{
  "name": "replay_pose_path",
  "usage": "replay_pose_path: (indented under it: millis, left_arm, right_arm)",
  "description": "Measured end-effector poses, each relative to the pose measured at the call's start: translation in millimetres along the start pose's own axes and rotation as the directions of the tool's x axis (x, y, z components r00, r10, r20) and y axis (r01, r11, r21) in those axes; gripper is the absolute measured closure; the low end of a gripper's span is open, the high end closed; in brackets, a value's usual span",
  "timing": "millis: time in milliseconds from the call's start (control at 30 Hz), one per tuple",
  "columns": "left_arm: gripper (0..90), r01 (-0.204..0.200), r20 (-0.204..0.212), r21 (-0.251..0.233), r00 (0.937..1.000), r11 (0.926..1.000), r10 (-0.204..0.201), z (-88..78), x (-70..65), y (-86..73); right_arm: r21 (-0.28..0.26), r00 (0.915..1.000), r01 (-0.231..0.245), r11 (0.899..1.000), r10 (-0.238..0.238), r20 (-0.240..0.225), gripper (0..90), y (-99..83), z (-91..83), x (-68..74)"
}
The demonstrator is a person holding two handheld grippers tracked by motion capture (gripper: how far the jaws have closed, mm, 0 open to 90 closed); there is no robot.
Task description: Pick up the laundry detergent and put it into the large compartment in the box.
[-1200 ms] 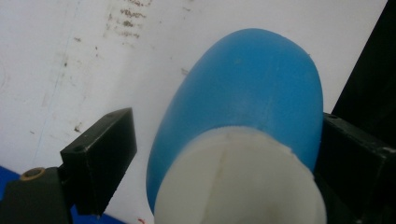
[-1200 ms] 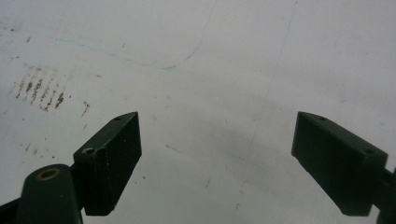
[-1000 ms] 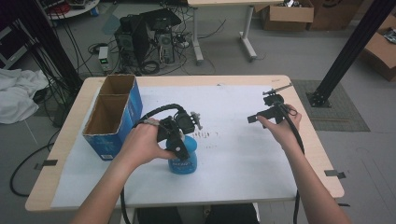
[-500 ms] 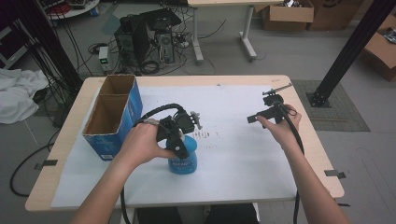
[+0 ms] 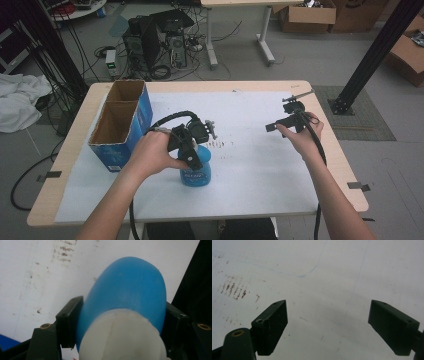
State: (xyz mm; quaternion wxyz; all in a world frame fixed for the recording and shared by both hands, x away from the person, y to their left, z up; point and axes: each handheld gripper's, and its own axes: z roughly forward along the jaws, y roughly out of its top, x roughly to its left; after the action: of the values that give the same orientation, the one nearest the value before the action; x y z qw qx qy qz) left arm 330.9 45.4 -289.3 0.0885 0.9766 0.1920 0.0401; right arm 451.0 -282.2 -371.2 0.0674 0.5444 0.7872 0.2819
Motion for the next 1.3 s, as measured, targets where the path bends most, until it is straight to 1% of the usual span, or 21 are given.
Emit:
replay_pose_path:
  millis: [200, 300, 400, 433, 467, 600, 667, 700, 800, 833, 867, 900, 933, 1067, 1100, 1133, 1167, 1200, 1233, 1267, 1300]
  left_arm:
    - [31.3, -0.01, -0.002, 0.006, 1.0, 0.9999, 0.01, -0.3, -0.5, 0.4]
    - [31.8, -0.016, -0.008, 0.0, 0.9998, 0.9999, 0.016, -0.6, -0.9, 0.3]
    - [32.9, -0.003, -0.003, 0.0, 1.0, 1.0, 0.003, -1.3, -0.6, 0.2]
    - [33.2, 0.007, -0.005, 0.003, 1.0, 1.0, -0.007, -1.8, -0.1, 0.7]
    - [33.4, 0.007, -0.005, 0.003, 1.0, 1.0, -0.007, -1.8, -0.1, 0.7]
    - [34.2, 0.026, -0.013, 0.019, 0.9996, 0.9995, -0.025, -3.9, 1.3, 2.8]
    - [34.5, 0.034, -0.017, 0.017, 0.9993, 0.9993, -0.034, -4.7, 2.1, 3.0]
    - [34.6, 0.052, -0.023, 0.02, 0.9984, 0.9984, -0.052, -6.8, 3.7, 3.3]
    - [34.9, 0.058, -0.031, 0.012, 0.9978, 0.9982, -0.058, -9.8, 4.3, 3.6]
    - [35.1, 0.071, -0.033, 0.012, 0.997, 0.9974, -0.07, -13.1, 4.9, 4.0]
    - [35.2, 0.071, -0.033, 0.012, 0.997, 0.9974, -0.07, -13.1, 4.9, 4.0]
    - [35.4, 0.094, -0.029, 0.013, 0.9952, 0.9955, -0.093, -17.0, 6.8, 4.5]
    - [35.5, 0.102, -0.03, 0.007, 0.9944, 0.9948, -0.101, -19.0, 7.4, 4.7]
    - [35.9, 0.15, -0.027, 0.024, 0.9884, 0.9884, -0.149, -27.2, 11.2, 5.2]
    - [35.9, 0.168, -0.03, 0.022, 0.9854, 0.9855, -0.167, -30.9, 12.3, 5.2]
    - [36.0, 0.168, -0.03, 0.022, 0.9854, 0.9855, -0.167, -30.9, 12.3, 5.2]
    - [36.1, 0.19, -0.037, 0.026, 0.9812, 0.9814, -0.189, -37.4, 13.8, 5.5]
    - [36.1, 0.19, -0.037, 0.026, 0.9812, 0.9814, -0.189, -37.4, 13.8, 5.5]
    - [36.2, 0.221, -0.047, 0.032, 0.9744, 0.9746, -0.22, -46.1, 15.5, 6.2]
    - [36.3, 0.221, -0.047, 0.032, 0.9744, 0.9746, -0.22, -46.1, 15.5, 6.2]
    - [36.3, 0.261, -0.055, 0.036, 0.9644, 0.9648, -0.258, -56.8, 18.9, 6.6]
  right_arm:
    - [-0.001, 1.0, 0.0, 1.0, 0.0, -0.001, 16.0, -0.3, -0.2, -0.9]
    - [-0.002, 1.0, -0.003, 1.0, 0.003, -0.002, 16.0, -0.5, -0.4, -1.1]
    - [-0.001, 1.0, 0.0, 1.0, 0.0, -0.001, 16.0, -0.5, -0.2, -1.1]
    - [-0.002, 1.0, -0.003, 1.0, 0.003, -0.002, 16.0, -0.5, -0.1, -1.2]
    - [-0.002, 1.0, -0.003, 1.0, 0.003, -0.002, 16.0, -0.5, -0.1, -1.2]
    - [-0.003, 1.0, -0.003, 1.0, 0.003, -0.002, 16.0, -0.1, -0.3, -1.4]
    - [-0.004, 1.0, -0.003, 1.0, 0.003, -0.002, 16.0, -0.1, -0.3, -1.5]
    - [-0.005, 1.0, -0.005, 1.0, 0.005, -0.004, 16.0, 0.0, -0.4, -1.9]
    - [-0.005, 1.0, -0.006, 1.0, 0.006, -0.004, 16.0, 0.0, -0.4, -2.3]
    - [-0.005, 1.0, -0.006, 1.0, 0.006, -0.004, 16.0, 0.0, -0.5, -2.4]
    - [-0.005, 1.0, -0.006, 1.0, 0.006, -0.004, 16.0, 0.0, -0.5, -2.4]
    - [-0.005, 1.0, -0.007, 1.0, 0.007, -0.005, 16.0, 0.0, -0.4, -2.5]
    - [-0.004, 1.0, -0.008, 1.0, 0.008, -0.005, 16.0, 0.1, -0.3, -2.5]
    - [-0.009, 1.0, -0.004, 1.0, 0.004, -0.008, 16.0, 0.3, -1.0, -2.3]
    - [-0.008, 1.0, -0.006, 1.0, 0.006, -0.008, 16.0, 0.4, -1.3, -2.2]
    - [-0.008, 1.0, -0.006, 1.0, 0.006, -0.008, 16.0, 0.4, -1.3, -2.2]
    - [-0.01, 0.9999, -0.007, 1.0, 0.007, -0.008, 16.0, 0.8, -2.2, -2.7]
    - [-0.01, 0.9999, -0.007, 1.0, 0.007, -0.008, 16.0, 0.8, -2.2, -2.7]
    - [-0.011, 1.0, -0.005, 1.0, 0.005, -0.007, 16.0, 1.2, -2.7, -3.2]
    - [-0.012, 1.0, -0.005, 1.0, 0.005, -0.007, 16.0, 1.5, -3.1, -3.4]
    - [-0.013, 0.9999, -0.007, 1.0, 0.006, -0.008, 16.0, 1.8, -3.5, -3.4]
